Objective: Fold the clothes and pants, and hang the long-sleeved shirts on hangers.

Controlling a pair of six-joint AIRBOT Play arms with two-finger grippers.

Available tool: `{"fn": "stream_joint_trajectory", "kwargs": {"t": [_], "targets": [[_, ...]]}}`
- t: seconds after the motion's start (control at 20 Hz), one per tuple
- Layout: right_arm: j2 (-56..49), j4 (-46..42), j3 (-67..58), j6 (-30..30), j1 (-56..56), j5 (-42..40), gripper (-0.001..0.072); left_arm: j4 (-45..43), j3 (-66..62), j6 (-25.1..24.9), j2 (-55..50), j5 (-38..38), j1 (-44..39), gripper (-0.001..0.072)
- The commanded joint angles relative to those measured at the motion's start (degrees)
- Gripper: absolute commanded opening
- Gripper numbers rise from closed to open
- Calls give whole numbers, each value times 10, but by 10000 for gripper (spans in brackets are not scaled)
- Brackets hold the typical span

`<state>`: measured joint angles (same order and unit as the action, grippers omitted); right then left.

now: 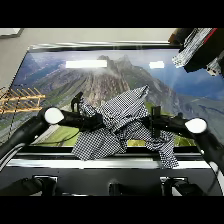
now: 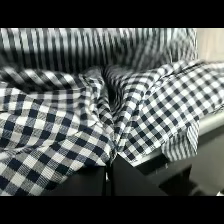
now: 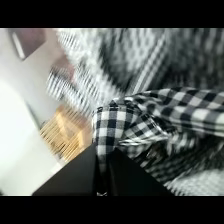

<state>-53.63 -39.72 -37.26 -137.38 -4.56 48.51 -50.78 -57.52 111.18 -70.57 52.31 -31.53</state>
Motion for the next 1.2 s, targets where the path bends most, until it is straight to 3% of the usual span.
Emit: {"fn": "stream_joint_trajectory", "kwargs": {"t": [0.0,0.05,0.1,0.15,0.2,0.4,0.5,0.55,0.8,1.15], "targets": [[-82,17,0,115,0,-46,143,20,-27,-17,-71,-5,26,35],[-87,16,0,144,0,-51,210,19,-30,-20,-77,-8,30,164],[-85,14,0,177,1,-56,271,17,-33,-20,-76,-12,39,395],[-78,6,0,205,1,-56,303,17,-39,-35,-71,-9,51,549],[-65,-21,-2,213,1,-53,307,12,-49,-50,-63,3,67,576],[17,-259,-52,185,1,73,350,-66,-89,-64,-7,70,101,575],[61,-325,-83,176,1,143,403,-91,-91,-64,12,79,83,574],[75,-332,-94,177,0,167,432,-98,-91,-62,12,74,66,573],[82,-347,-108,182,0,220,432,-148,-92,-24,-43,6,-66,571],[81,-349,-108,182,0,211,432,-309,-92,114,-106,4,-175,571]]}}
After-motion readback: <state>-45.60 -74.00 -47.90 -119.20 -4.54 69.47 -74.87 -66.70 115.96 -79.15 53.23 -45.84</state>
